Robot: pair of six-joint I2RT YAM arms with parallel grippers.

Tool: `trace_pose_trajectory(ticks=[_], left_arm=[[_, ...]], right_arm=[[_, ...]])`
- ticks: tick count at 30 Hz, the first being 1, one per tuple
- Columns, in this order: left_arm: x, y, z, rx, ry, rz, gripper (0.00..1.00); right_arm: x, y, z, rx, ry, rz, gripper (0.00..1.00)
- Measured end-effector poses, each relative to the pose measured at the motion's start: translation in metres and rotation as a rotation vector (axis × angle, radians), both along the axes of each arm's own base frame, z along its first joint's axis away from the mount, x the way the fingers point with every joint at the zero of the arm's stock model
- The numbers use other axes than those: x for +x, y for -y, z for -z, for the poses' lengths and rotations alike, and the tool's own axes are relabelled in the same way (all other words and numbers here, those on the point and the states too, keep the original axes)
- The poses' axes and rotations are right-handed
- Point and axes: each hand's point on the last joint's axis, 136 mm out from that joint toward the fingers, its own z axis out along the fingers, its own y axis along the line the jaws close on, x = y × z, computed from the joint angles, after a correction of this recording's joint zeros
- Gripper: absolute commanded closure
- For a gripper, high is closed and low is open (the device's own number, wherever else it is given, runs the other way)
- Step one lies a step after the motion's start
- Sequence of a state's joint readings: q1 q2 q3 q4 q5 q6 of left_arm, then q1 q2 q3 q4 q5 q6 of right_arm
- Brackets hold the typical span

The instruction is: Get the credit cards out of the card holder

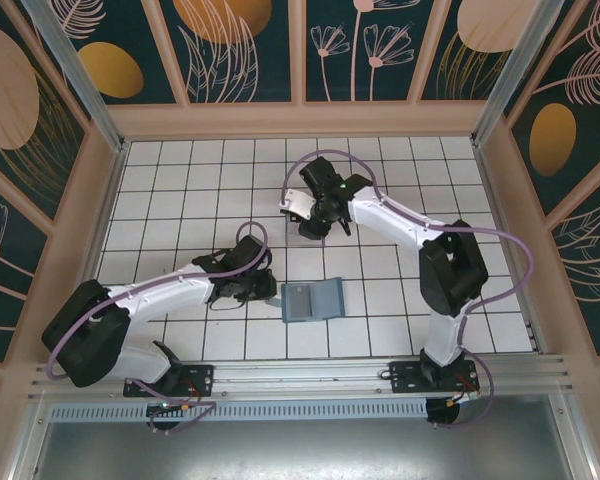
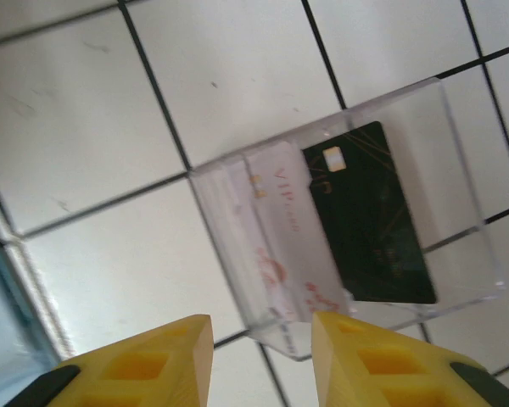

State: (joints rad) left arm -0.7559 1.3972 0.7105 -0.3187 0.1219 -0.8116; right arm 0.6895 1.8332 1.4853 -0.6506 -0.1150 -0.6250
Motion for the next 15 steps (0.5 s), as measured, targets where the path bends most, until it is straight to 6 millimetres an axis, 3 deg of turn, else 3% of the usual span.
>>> trace_pose_trajectory(ticks=[7, 12, 15], left_arm=[[0.019, -0.012, -0.002, 0.003, 0.015, -0.041, 0.82], [0.031, -0.021, -0.005, 0.0, 0.03, -0.068, 0.82], [0.038, -0.027, -0.005, 0.005, 0.032, -0.079, 0.82]], right_arm=[[-0.019, 0.003, 0.008, 0.166, -0.182, 0.379, 0.78], [-0.044, 0.008, 0.018, 0.246, -0.33, 0.611, 0.78], [-0.062, 0.002, 0.014, 0.303, -0.428, 0.696, 0.78]])
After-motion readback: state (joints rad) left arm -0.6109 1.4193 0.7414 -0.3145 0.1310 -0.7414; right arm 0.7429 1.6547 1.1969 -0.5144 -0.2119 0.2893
